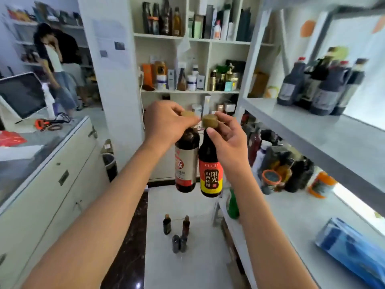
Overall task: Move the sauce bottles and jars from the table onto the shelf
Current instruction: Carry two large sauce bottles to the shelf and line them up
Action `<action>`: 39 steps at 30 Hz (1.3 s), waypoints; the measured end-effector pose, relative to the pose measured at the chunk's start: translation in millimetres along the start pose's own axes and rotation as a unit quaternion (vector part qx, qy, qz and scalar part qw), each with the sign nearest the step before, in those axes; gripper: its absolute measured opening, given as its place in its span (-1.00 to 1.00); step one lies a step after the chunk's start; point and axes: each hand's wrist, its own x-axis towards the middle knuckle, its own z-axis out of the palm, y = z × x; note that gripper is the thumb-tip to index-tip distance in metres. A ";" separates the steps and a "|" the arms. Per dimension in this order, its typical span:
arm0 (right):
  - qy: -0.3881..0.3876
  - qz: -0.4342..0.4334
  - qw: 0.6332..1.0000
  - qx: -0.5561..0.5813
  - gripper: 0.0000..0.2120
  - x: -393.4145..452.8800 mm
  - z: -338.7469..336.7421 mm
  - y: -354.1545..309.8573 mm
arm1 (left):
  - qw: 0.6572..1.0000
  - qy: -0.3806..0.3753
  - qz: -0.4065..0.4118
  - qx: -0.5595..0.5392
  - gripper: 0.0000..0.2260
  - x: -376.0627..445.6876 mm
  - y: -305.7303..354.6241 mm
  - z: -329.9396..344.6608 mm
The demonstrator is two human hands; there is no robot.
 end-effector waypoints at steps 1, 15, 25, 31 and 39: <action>0.014 -0.002 1.000 -0.008 -0.66 10.0 -17.7 -1.6 | 1.000 -0.011 0.021 -0.005 -0.71 8.3 14.6 19.2; 0.239 -0.081 0.965 -0.070 -0.71 131.0 -169.5 -29.1 | 0.966 -0.107 0.143 -0.185 -0.63 119.8 112.7 212.0; 0.364 -0.120 0.922 -0.055 -0.75 236.0 -213.2 -39.7 | 0.917 -0.188 0.183 -0.301 -0.70 216.3 152.9 307.8; 0.429 -0.136 0.888 -0.093 -0.72 288.4 -226.2 -20.9 | 0.906 -0.211 0.171 -0.323 -0.71 251.3 150.0 355.3; 0.453 -0.116 0.871 -0.148 -0.69 304.9 -244.1 7.0 | 0.912 -0.230 0.146 -0.306 -0.62 248.7 147.0 396.0</action>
